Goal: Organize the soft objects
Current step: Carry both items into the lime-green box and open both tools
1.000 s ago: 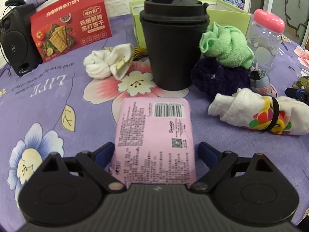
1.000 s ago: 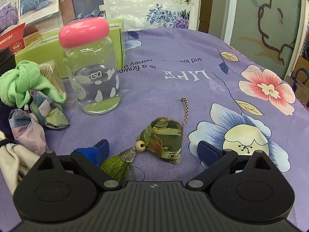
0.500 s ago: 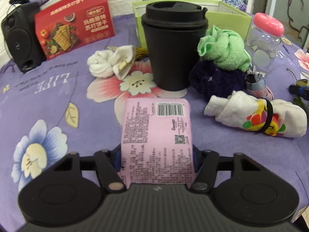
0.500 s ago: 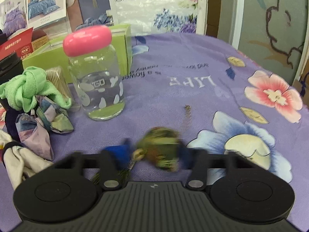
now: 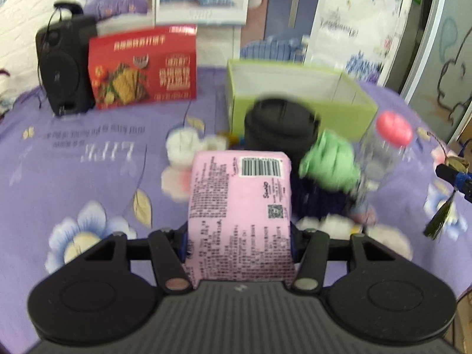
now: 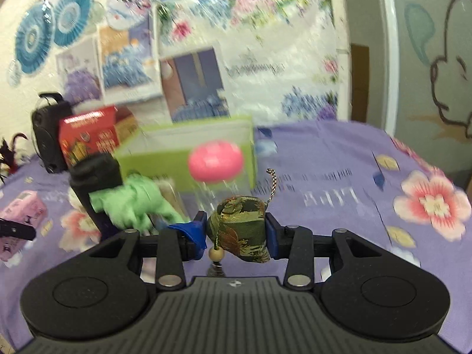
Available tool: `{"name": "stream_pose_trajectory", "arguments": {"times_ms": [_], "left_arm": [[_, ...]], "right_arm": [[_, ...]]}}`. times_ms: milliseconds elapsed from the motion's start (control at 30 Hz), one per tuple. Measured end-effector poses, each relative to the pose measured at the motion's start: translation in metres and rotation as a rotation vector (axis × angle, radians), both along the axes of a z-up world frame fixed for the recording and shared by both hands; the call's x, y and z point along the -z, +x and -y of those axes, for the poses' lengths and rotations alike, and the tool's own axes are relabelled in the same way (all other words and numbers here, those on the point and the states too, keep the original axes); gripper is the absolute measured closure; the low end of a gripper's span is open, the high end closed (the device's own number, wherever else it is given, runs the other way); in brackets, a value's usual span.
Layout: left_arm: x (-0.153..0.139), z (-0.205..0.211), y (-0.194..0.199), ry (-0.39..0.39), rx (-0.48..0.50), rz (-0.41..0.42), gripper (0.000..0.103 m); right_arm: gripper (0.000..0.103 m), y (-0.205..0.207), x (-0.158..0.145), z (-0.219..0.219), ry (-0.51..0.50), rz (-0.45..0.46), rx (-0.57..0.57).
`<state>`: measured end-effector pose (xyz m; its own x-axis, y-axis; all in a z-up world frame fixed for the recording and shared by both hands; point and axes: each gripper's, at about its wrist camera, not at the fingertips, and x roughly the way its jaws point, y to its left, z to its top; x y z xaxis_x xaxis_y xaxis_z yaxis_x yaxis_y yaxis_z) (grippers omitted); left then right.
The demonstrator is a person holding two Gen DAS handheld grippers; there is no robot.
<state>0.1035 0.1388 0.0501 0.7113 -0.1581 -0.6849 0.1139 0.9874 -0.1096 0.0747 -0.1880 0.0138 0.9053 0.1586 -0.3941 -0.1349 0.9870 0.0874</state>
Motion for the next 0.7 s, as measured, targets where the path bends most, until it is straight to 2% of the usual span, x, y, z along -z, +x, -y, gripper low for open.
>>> {"name": "stream_pose_trajectory", "arguments": {"times_ms": [100, 200, 267, 367, 500, 567, 667, 700], "left_arm": [[-0.035, 0.004, 0.029, -0.005, 0.019, 0.06, 0.047], [-0.064, 0.015, 0.075, -0.002, 0.031, 0.106, 0.047], [-0.076, 0.023, 0.112, 0.002, 0.039, 0.114, 0.047], [-0.087, 0.036, 0.167, 0.017, 0.034, 0.122, 0.047], [-0.075, 0.05, 0.23, 0.048, 0.019, 0.076, 0.046], [-0.063, 0.054, 0.253, 0.06, 0.016, 0.046, 0.04], [-0.049, 0.057, 0.274, 0.073, 0.009, 0.013, 0.024], [-0.046, 0.059, 0.276, 0.084, 0.011, 0.015, 0.022]], "right_arm": [[0.079, 0.026, -0.037, -0.007, 0.0, 0.066, -0.061], [0.079, 0.073, -0.07, -0.014, -0.023, 0.103, -0.107], [0.079, 0.115, -0.09, -0.023, -0.037, 0.106, -0.133], [0.079, 0.172, -0.106, -0.039, -0.062, 0.08, -0.169], [0.078, 0.225, -0.097, -0.058, -0.104, 0.018, -0.204], [0.075, 0.245, -0.087, -0.063, -0.099, -0.028, -0.227], [0.074, 0.269, -0.071, -0.071, -0.109, -0.107, -0.258], [0.073, 0.272, -0.066, -0.073, -0.121, -0.123, -0.252]]}}
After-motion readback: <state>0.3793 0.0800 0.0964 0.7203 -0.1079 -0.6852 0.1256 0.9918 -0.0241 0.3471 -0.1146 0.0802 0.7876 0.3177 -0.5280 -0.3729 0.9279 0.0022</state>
